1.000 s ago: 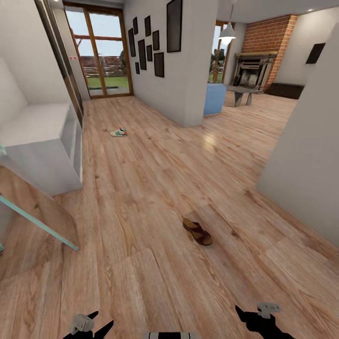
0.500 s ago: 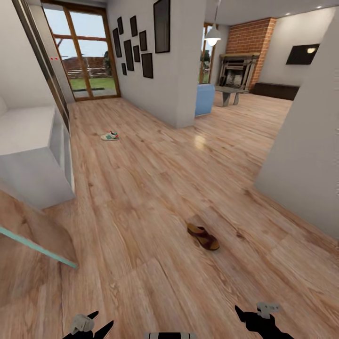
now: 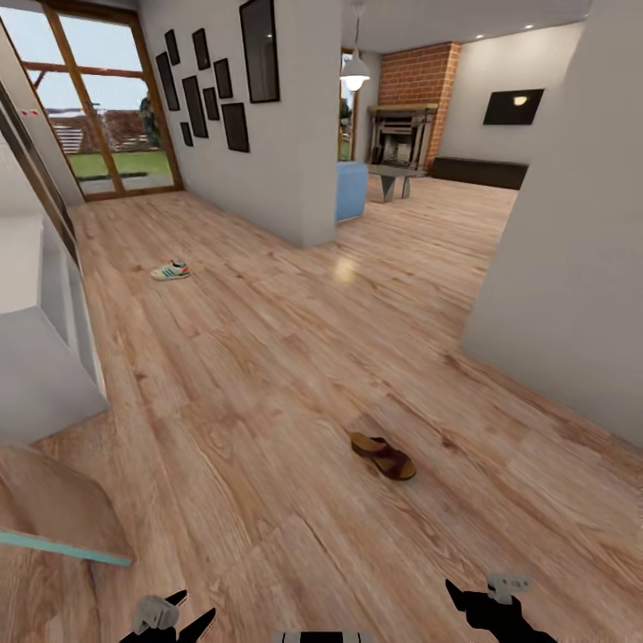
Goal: Pick up the two gym shoes and the two sandals from the corridor floor and place them onto the hallstand (shoe rack) in the corridor, making sure they are on the rack and not on the floor. Arrange them so the two gym shoes are next to each other and the two sandals are next to each other.
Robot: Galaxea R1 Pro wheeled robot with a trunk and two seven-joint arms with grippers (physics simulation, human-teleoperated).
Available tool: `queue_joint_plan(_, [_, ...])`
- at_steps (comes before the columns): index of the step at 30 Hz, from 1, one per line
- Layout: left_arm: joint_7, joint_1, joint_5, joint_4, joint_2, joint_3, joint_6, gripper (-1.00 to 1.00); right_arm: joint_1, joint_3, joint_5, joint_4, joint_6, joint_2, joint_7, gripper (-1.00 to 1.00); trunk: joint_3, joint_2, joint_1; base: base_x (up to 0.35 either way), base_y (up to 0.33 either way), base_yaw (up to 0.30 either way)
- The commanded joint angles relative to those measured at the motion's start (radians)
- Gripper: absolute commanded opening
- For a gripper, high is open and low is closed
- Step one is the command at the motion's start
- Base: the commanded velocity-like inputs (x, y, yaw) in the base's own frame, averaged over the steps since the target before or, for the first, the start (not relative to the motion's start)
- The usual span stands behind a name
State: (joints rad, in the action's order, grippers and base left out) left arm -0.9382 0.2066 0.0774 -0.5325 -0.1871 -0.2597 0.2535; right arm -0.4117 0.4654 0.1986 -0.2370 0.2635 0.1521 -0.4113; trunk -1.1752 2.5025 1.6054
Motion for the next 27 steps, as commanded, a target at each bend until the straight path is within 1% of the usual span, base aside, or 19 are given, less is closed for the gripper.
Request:
queue_joint_plan(1, [-0.004,0.001,0.002,0.001,0.000,-0.001,0.004,1.00,-0.001,0.009,0.010,0.001,0.004,0.000,-0.004,1.00,0.000,0.000,0.000,0.118,0.303,-0.289])
queue_joint_plan(7, [-0.004,0.001,0.002,0.002,0.000,-0.001,0.004,1.00,-0.001,0.009,0.010,0.001,0.004,0.000,-0.004,1.00,0.002,0.000,0.000,0.062,0.303,-0.289])
queue_joint_plan(19, [-0.004,0.001,0.002,0.001,0.000,-0.001,0.004,1.00,-0.001,0.009,0.010,0.001,0.004,0.000,-0.004,1.00,0.007,0.000,0.000,0.010,0.289,-0.290])
queue_joint_plan(23, [-0.004,0.001,0.002,0.001,0.000,-0.001,0.004,1.00,-0.001,0.009,0.010,0.001,0.004,0.000,-0.004,1.00,0.009,0.000,0.000,0.001,0.149,-0.290])
queue_joint_plan(27, [-0.004,0.001,0.002,0.001,0.000,-0.001,0.004,1.00,-0.001,0.009,0.010,0.001,0.004,0.000,-0.004,1.00,0.011,0.000,0.000,0.000,0.053,-0.290])
